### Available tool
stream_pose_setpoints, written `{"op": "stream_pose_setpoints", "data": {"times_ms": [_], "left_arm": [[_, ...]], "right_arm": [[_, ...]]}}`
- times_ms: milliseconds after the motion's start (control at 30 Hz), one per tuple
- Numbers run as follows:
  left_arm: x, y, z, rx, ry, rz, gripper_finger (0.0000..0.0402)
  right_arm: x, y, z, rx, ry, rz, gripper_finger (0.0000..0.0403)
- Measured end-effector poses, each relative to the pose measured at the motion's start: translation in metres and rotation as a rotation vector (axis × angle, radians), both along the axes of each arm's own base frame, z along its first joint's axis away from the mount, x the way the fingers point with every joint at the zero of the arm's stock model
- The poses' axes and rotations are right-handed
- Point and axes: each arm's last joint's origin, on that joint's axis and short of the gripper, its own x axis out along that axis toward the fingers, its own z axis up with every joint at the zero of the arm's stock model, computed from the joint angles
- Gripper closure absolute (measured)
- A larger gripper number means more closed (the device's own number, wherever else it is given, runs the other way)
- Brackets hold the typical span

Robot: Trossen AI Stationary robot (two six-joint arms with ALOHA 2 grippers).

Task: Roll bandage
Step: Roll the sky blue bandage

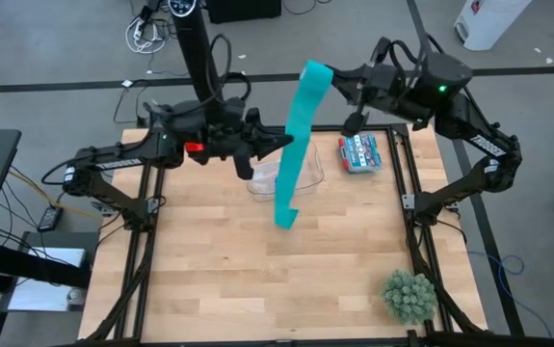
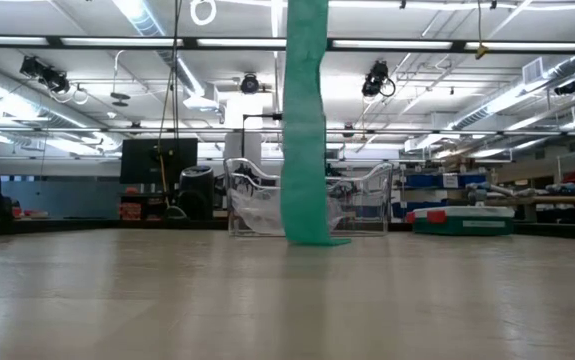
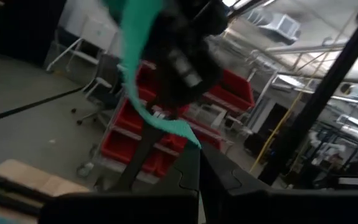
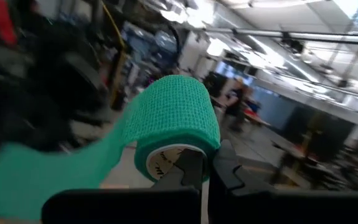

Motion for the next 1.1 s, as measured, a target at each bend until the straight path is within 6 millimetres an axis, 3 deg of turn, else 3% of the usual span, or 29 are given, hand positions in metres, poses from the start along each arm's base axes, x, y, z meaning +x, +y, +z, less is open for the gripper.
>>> {"op": "stream_pose_setpoints", "data": {"times_ms": [333, 733, 1100], "left_arm": [[0.006, 0.003, -0.010, 0.050, 0.072, 0.057, 0.0396], [0.006, 0.003, -0.011, 0.051, 0.082, 0.065, 0.0396], [0.006, 0.006, -0.010, 0.066, 0.080, 0.185, 0.0396]], "right_arm": [[-0.003, 0.007, 0.003, 0.124, -0.053, 0.251, 0.0403], [-0.035, 0.014, 0.012, 0.179, -0.078, 0.306, 0.0403], [-0.026, 0.021, 0.002, 0.328, 0.003, 0.422, 0.0403]]}}
